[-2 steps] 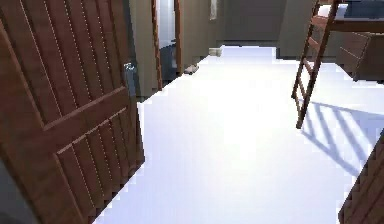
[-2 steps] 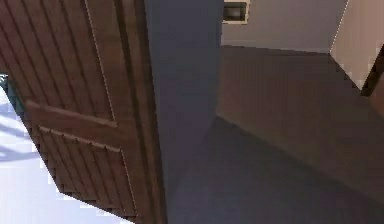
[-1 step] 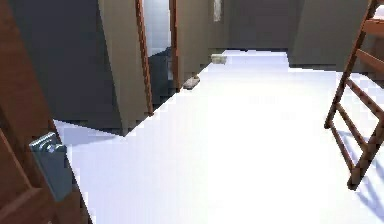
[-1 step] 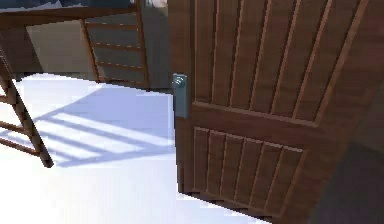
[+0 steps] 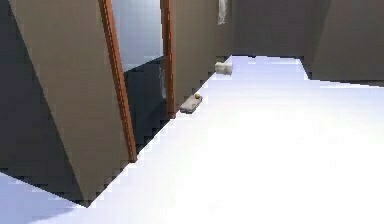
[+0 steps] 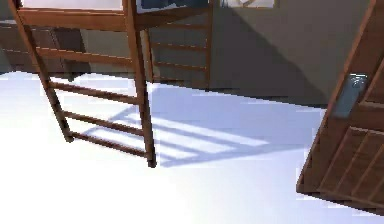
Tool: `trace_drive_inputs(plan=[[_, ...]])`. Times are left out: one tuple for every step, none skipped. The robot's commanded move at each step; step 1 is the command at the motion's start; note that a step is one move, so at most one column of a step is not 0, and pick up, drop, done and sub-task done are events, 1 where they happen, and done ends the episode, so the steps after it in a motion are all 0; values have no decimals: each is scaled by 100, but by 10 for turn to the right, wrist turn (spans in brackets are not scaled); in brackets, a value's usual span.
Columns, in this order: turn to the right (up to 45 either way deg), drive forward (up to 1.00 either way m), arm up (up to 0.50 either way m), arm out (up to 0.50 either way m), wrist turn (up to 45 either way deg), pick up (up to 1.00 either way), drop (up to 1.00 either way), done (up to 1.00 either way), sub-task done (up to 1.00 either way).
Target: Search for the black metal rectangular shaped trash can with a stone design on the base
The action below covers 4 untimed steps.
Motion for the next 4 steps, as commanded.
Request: trace_drive_inputs(plan=[[180, 0, 0, 0, 0, 0, 0, 0, 0], [0, 15, 0, 0, 0, 0, 0, 0, 0], [-180, 0, 0, 0, 0, 0, 0, 0, 0], [0, 100, 0, 0, 0, 0, 0, 0, 0]])
